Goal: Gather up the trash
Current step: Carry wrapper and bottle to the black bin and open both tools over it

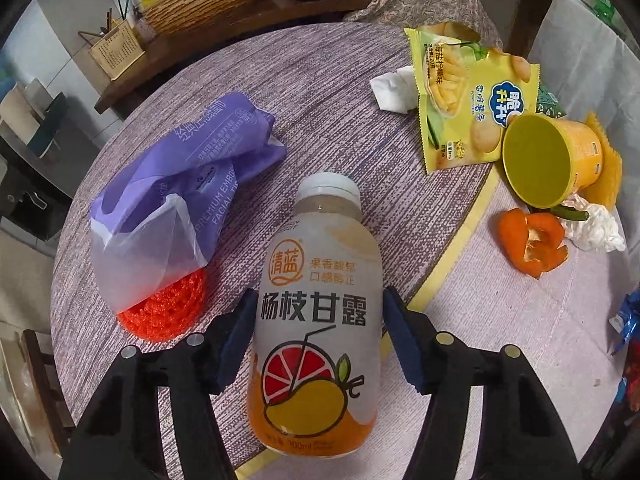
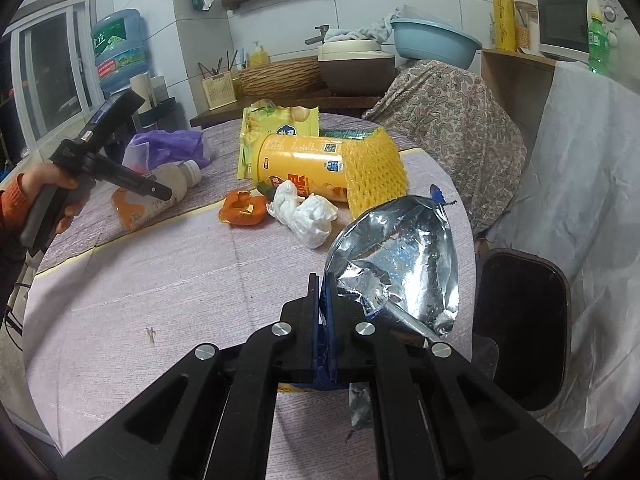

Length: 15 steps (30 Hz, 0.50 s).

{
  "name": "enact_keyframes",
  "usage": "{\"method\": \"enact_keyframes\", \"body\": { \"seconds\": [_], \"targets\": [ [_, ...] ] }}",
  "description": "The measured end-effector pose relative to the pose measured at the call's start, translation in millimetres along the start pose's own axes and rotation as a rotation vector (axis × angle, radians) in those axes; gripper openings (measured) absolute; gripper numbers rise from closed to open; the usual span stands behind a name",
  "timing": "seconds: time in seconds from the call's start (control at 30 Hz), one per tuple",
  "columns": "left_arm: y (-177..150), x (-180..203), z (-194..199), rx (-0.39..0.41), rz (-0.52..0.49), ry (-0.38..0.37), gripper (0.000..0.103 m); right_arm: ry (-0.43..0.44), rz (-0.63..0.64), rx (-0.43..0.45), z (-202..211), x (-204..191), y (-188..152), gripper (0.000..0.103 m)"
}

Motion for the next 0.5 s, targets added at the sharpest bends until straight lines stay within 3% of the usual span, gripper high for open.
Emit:
{"method": "enact_keyframes", "body": {
  "seconds": [0.27, 0.5],
  "targets": [
    [-1.7, 16.2, 43.3, 0.180, 0.019, -0.058, 0.061, 0.006, -0.017, 0.044, 18.8, 8.2, 2.7, 0.004],
    [-6.9, 52.8, 71.2, 0.272, -0.031, -0.107, 0.061, 0.012, -0.060, 0.076, 35.4, 30.2, 4.4, 0.004]
  ]
}}
Point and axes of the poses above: each gripper's, at about its wrist camera, not at the fingertips, and z roughly against the way its jaws point, x to its right, y to its top, the point moved 10 cm from there along -z, roughly the way its jaws point, and after that the axes turned 14 degrees about -y, right-handed, at the moved point
